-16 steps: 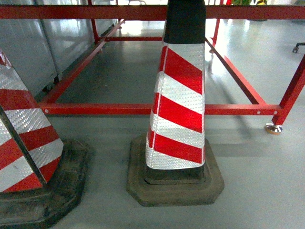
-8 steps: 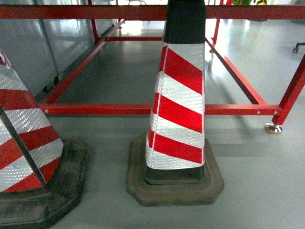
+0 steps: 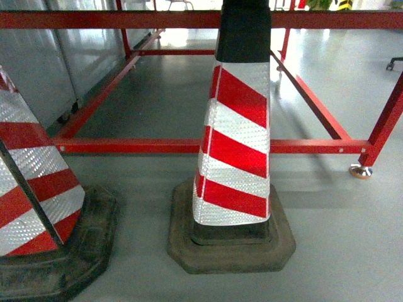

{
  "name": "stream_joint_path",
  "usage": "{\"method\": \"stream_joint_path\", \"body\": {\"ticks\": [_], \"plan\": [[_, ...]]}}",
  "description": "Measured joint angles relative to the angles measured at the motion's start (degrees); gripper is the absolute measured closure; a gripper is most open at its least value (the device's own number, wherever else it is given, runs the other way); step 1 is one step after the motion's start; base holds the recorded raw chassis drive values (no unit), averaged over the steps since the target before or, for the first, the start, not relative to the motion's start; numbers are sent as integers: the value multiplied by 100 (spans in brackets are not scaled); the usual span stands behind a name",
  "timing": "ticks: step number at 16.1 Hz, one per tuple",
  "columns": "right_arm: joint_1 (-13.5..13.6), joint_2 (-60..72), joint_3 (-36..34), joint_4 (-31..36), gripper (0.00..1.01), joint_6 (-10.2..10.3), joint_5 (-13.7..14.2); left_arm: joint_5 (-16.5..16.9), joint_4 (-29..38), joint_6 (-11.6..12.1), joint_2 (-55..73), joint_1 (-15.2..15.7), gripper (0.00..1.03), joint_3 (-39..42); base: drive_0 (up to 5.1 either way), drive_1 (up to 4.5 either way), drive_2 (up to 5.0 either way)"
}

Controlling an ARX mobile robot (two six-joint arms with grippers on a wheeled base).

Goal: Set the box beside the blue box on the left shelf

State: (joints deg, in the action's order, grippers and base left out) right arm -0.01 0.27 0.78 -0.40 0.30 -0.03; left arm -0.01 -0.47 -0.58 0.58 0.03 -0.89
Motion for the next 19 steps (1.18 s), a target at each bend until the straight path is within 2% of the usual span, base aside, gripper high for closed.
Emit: {"method": "stream_joint_path", "body": {"ticks": [4, 19], "plan": [[0, 0, 0, 15, 3, -13, 4, 2, 13, 63, 2, 0, 5, 0, 0, 0, 0], [0, 0, 0, 9, 3, -9, 2, 2, 15, 63, 2, 0, 5, 0, 0, 0, 0]]}}
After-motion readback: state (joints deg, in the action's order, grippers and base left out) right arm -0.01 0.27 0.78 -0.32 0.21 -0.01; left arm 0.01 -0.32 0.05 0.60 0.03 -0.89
